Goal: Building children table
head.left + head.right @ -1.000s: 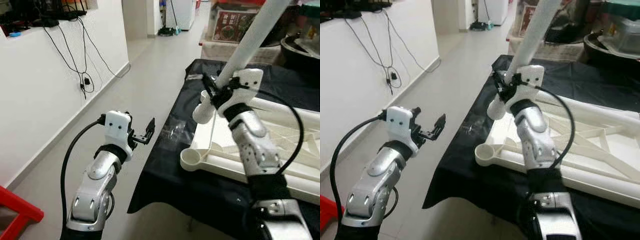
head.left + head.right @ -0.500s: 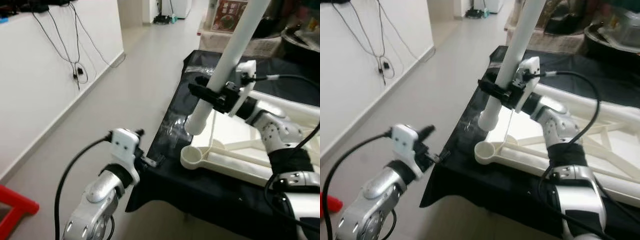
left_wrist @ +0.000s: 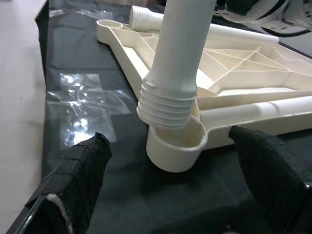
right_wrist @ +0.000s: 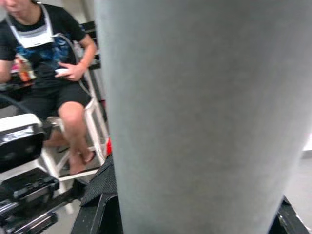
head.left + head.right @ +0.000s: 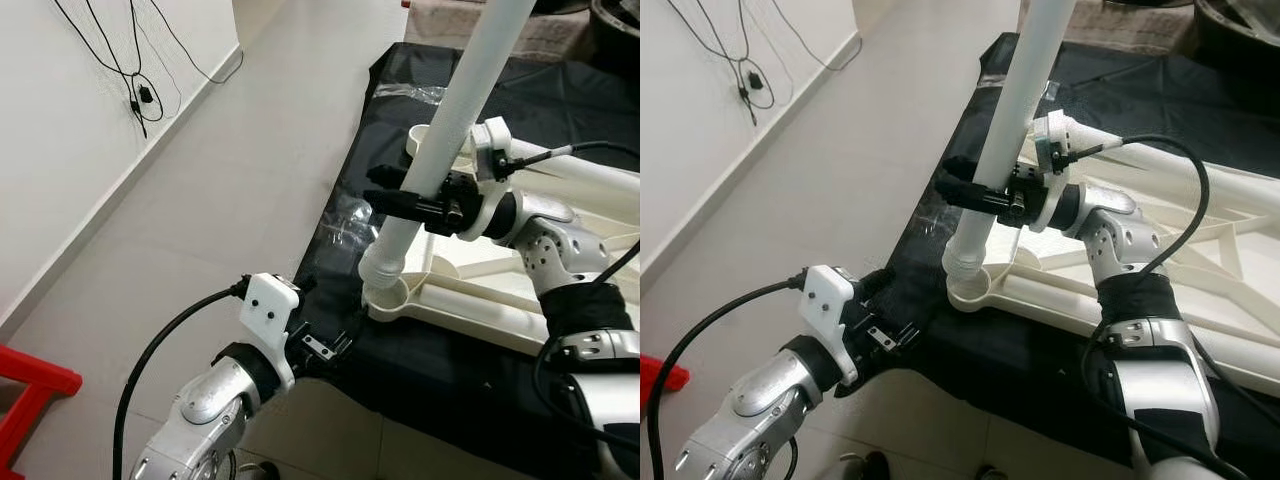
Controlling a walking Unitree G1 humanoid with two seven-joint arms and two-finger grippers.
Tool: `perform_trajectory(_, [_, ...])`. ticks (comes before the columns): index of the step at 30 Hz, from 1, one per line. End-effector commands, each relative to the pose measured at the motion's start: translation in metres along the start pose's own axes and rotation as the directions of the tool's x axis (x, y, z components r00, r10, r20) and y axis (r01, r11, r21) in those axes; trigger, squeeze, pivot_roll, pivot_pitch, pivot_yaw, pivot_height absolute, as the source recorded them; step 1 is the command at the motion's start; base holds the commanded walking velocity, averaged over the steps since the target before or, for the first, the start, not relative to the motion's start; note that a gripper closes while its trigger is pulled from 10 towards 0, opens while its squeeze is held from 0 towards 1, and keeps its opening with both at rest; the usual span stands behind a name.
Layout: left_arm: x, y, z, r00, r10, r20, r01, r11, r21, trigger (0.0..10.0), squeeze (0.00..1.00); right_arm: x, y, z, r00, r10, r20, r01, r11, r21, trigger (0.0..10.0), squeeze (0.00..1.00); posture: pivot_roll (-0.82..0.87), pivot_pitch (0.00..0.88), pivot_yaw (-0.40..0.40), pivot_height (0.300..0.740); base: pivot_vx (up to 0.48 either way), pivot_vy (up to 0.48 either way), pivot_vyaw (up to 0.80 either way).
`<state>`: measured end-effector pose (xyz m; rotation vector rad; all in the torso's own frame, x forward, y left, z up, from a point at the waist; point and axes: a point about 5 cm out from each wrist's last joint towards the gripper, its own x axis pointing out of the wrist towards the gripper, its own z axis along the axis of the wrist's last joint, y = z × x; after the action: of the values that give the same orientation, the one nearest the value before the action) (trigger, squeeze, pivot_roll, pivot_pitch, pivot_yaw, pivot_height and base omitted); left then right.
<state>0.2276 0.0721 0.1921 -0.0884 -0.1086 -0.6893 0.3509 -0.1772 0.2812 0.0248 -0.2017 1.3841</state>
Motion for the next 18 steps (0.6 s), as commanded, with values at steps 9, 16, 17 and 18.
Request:
perform_trajectory(9, [-0.01, -0.005, -0.002, 0.999, -0.02, -0.029, 0.02, 1.0, -0.02, 10.0, 0.0, -0.006, 0.005, 0.001, 0.993, 0.104, -0.05, -0.106, 0.993, -0.041, 10.0, 0.0, 0.13, 0.274, -0.01, 0.74, 0.0, 0.0, 0.0])
perform_trajectory(16, [-0.018, -0.01, -0.006, 0.998, -0.041, -0.056, 0.039, 0.998, -0.046, 10.0, 0.0, -0.005, 0.01, -0.004, 0.98, 0.174, -0.094, -0.178, 0.984, -0.033, 10.0, 0.0, 0.14, 0.273, -0.015, 0.74, 0.0, 0.0, 0.0])
perform_trajectory(17, [-0.018, -0.01, -0.006, 0.998, -0.041, -0.056, 0.039, 0.998, -0.046, 10.0, 0.0, -0.005, 0.01, -0.004, 0.98, 0.174, -0.094, -0.178, 0.984, -0.033, 10.0, 0.0, 0.14, 0.273, -0.015, 0.74, 0.0, 0.0, 0.0])
perform_trajectory(18, [-0.019, -0.012, -0.007, 0.997, -0.051, -0.062, 0.048, 0.997, -0.056, 10.0, 0.0, -0.003, 0.012, -0.008, 0.974, 0.192, -0.115, -0.197, 0.98, -0.03, 10.0, 0.0, 0.13, 0.271, -0.015, 0.74, 0.0, 0.0, 0.0])
